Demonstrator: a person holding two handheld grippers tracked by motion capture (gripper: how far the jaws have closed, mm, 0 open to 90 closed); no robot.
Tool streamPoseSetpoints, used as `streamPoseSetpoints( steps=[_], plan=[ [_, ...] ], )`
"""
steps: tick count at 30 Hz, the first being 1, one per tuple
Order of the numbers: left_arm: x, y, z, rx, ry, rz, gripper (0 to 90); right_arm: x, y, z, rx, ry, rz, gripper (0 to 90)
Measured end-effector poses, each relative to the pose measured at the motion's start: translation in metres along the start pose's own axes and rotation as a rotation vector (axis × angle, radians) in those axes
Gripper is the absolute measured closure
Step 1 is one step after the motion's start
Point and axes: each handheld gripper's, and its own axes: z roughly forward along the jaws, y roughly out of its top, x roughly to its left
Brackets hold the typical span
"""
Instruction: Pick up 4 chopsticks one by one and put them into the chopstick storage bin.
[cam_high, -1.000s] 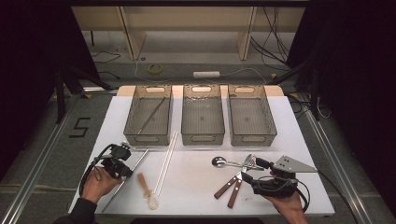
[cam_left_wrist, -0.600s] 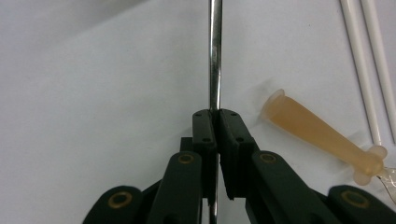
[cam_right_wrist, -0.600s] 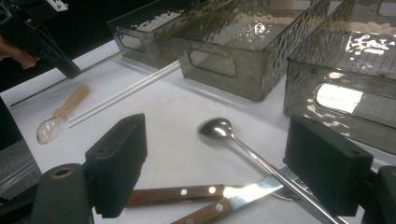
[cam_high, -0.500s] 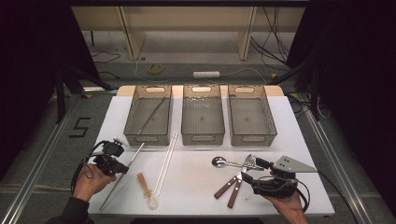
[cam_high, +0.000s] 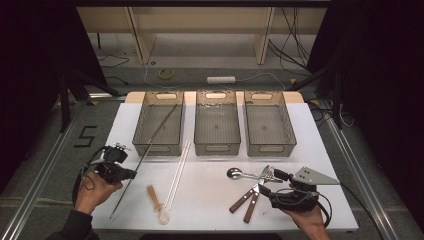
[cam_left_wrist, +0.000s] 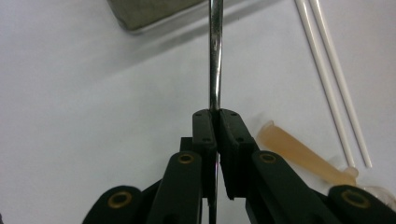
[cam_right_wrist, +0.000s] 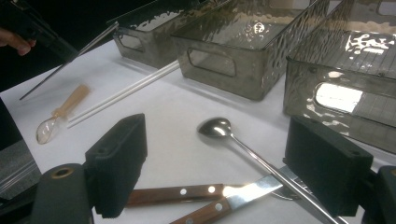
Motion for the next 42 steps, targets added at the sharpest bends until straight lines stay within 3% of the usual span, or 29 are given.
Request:
streamPoseSetpoints(
  steps=[5, 17, 31, 42],
  plan=[
    [0.000, 0.004, -0.005, -0.014, 0.004, 0.009, 85.3, -0.001, 0.000, 0.000, -0.001, -0.002, 0.005, 22.0],
    [0.005, 0.031, -0.031, -0.113, 0.005, 0.000, 85.3, -0.003, -0.001, 0.001, 0.002, -0.005, 0.017, 22.0],
    [0.009, 0.098, -0.053, -0.199, 0.036, 0.023, 85.3, -0.004, 0.000, 0.000, -0.003, -0.001, 0.014, 21.9],
    [0.010, 0.145, -0.049, -0.224, 0.075, 0.060, 85.2, -0.004, 0.000, 0.001, -0.003, 0.001, 0.012, 22.0]
  ],
)
